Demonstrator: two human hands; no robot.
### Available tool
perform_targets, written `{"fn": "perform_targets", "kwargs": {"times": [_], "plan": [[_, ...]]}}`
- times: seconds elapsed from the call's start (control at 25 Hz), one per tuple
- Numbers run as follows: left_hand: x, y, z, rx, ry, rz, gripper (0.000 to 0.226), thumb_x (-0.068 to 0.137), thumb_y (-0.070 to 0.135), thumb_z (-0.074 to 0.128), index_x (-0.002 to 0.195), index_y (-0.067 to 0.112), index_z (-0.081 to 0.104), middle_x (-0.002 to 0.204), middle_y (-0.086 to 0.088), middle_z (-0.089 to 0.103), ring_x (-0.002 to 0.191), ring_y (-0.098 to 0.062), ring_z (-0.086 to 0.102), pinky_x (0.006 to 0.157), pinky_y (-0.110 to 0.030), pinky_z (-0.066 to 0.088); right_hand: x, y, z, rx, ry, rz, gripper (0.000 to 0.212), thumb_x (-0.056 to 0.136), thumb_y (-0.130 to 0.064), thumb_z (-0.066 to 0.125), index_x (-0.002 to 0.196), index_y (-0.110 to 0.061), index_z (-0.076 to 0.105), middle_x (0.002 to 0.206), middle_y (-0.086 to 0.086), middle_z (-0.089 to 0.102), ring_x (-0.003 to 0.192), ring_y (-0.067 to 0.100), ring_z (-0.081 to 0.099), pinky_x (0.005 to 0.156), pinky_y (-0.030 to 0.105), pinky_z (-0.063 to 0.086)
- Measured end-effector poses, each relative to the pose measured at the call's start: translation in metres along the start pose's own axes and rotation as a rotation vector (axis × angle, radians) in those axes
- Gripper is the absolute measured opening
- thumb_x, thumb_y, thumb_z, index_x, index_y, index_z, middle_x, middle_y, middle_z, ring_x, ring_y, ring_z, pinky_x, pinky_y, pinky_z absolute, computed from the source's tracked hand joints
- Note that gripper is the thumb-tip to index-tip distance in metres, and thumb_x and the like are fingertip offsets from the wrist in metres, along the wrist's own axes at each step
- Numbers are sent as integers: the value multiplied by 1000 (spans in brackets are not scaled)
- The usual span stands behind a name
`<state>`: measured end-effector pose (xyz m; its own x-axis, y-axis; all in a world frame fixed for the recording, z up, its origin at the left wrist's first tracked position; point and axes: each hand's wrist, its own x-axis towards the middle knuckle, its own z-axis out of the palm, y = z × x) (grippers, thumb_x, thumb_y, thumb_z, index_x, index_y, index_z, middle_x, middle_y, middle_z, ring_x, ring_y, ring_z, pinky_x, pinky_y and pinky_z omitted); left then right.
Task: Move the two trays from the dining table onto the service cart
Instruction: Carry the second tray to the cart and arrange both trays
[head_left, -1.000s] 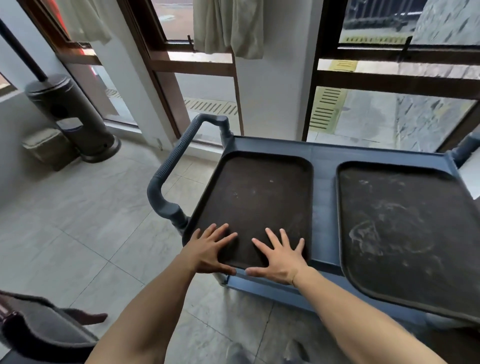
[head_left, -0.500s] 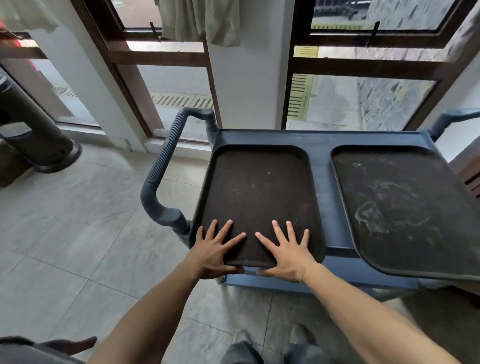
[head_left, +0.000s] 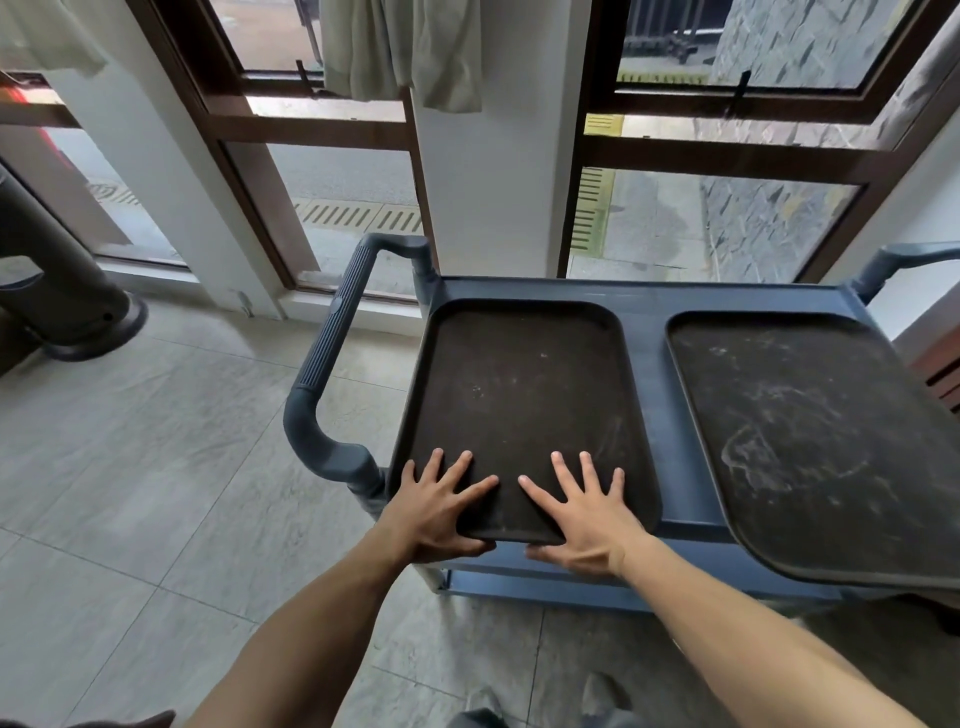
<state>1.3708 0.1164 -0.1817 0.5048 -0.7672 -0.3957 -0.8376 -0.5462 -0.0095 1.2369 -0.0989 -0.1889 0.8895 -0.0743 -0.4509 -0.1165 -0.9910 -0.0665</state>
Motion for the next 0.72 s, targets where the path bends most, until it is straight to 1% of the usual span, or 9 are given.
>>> {"fn": "perform_targets", "kwargs": {"times": [0.2, 0.4, 0.72], "plan": [[24, -13, -14, -6, 11, -9, 92, 77, 84, 37, 152, 51, -4, 167, -5, -5, 150, -43, -1, 115, -68, 9, 22, 13, -17, 1, 9, 2, 96, 72, -92, 24, 148, -50, -19, 163, 14, -20, 144, 50, -16, 104, 79, -1], [54, -23, -23, -10, 14, -21, 92, 78, 81, 42, 152, 51, -3, 167, -4, -4, 150, -43, -1, 115, -67, 10, 46, 31, -32, -8, 9, 6, 96, 73, -90, 28, 149, -50, -16, 163, 13, -18, 145, 50, -15, 105, 78, -1], [82, -38, -13, -13, 18, -22, 91, 79, 78, 42, 151, 52, -6, 167, -3, -8, 150, -41, -5, 116, -66, 6, 73, 38, -30, -19, 25, 12, 95, 74, -90, 28, 148, -51, -17, 163, 13, -18, 145, 50, -16, 105, 78, -1]]}}
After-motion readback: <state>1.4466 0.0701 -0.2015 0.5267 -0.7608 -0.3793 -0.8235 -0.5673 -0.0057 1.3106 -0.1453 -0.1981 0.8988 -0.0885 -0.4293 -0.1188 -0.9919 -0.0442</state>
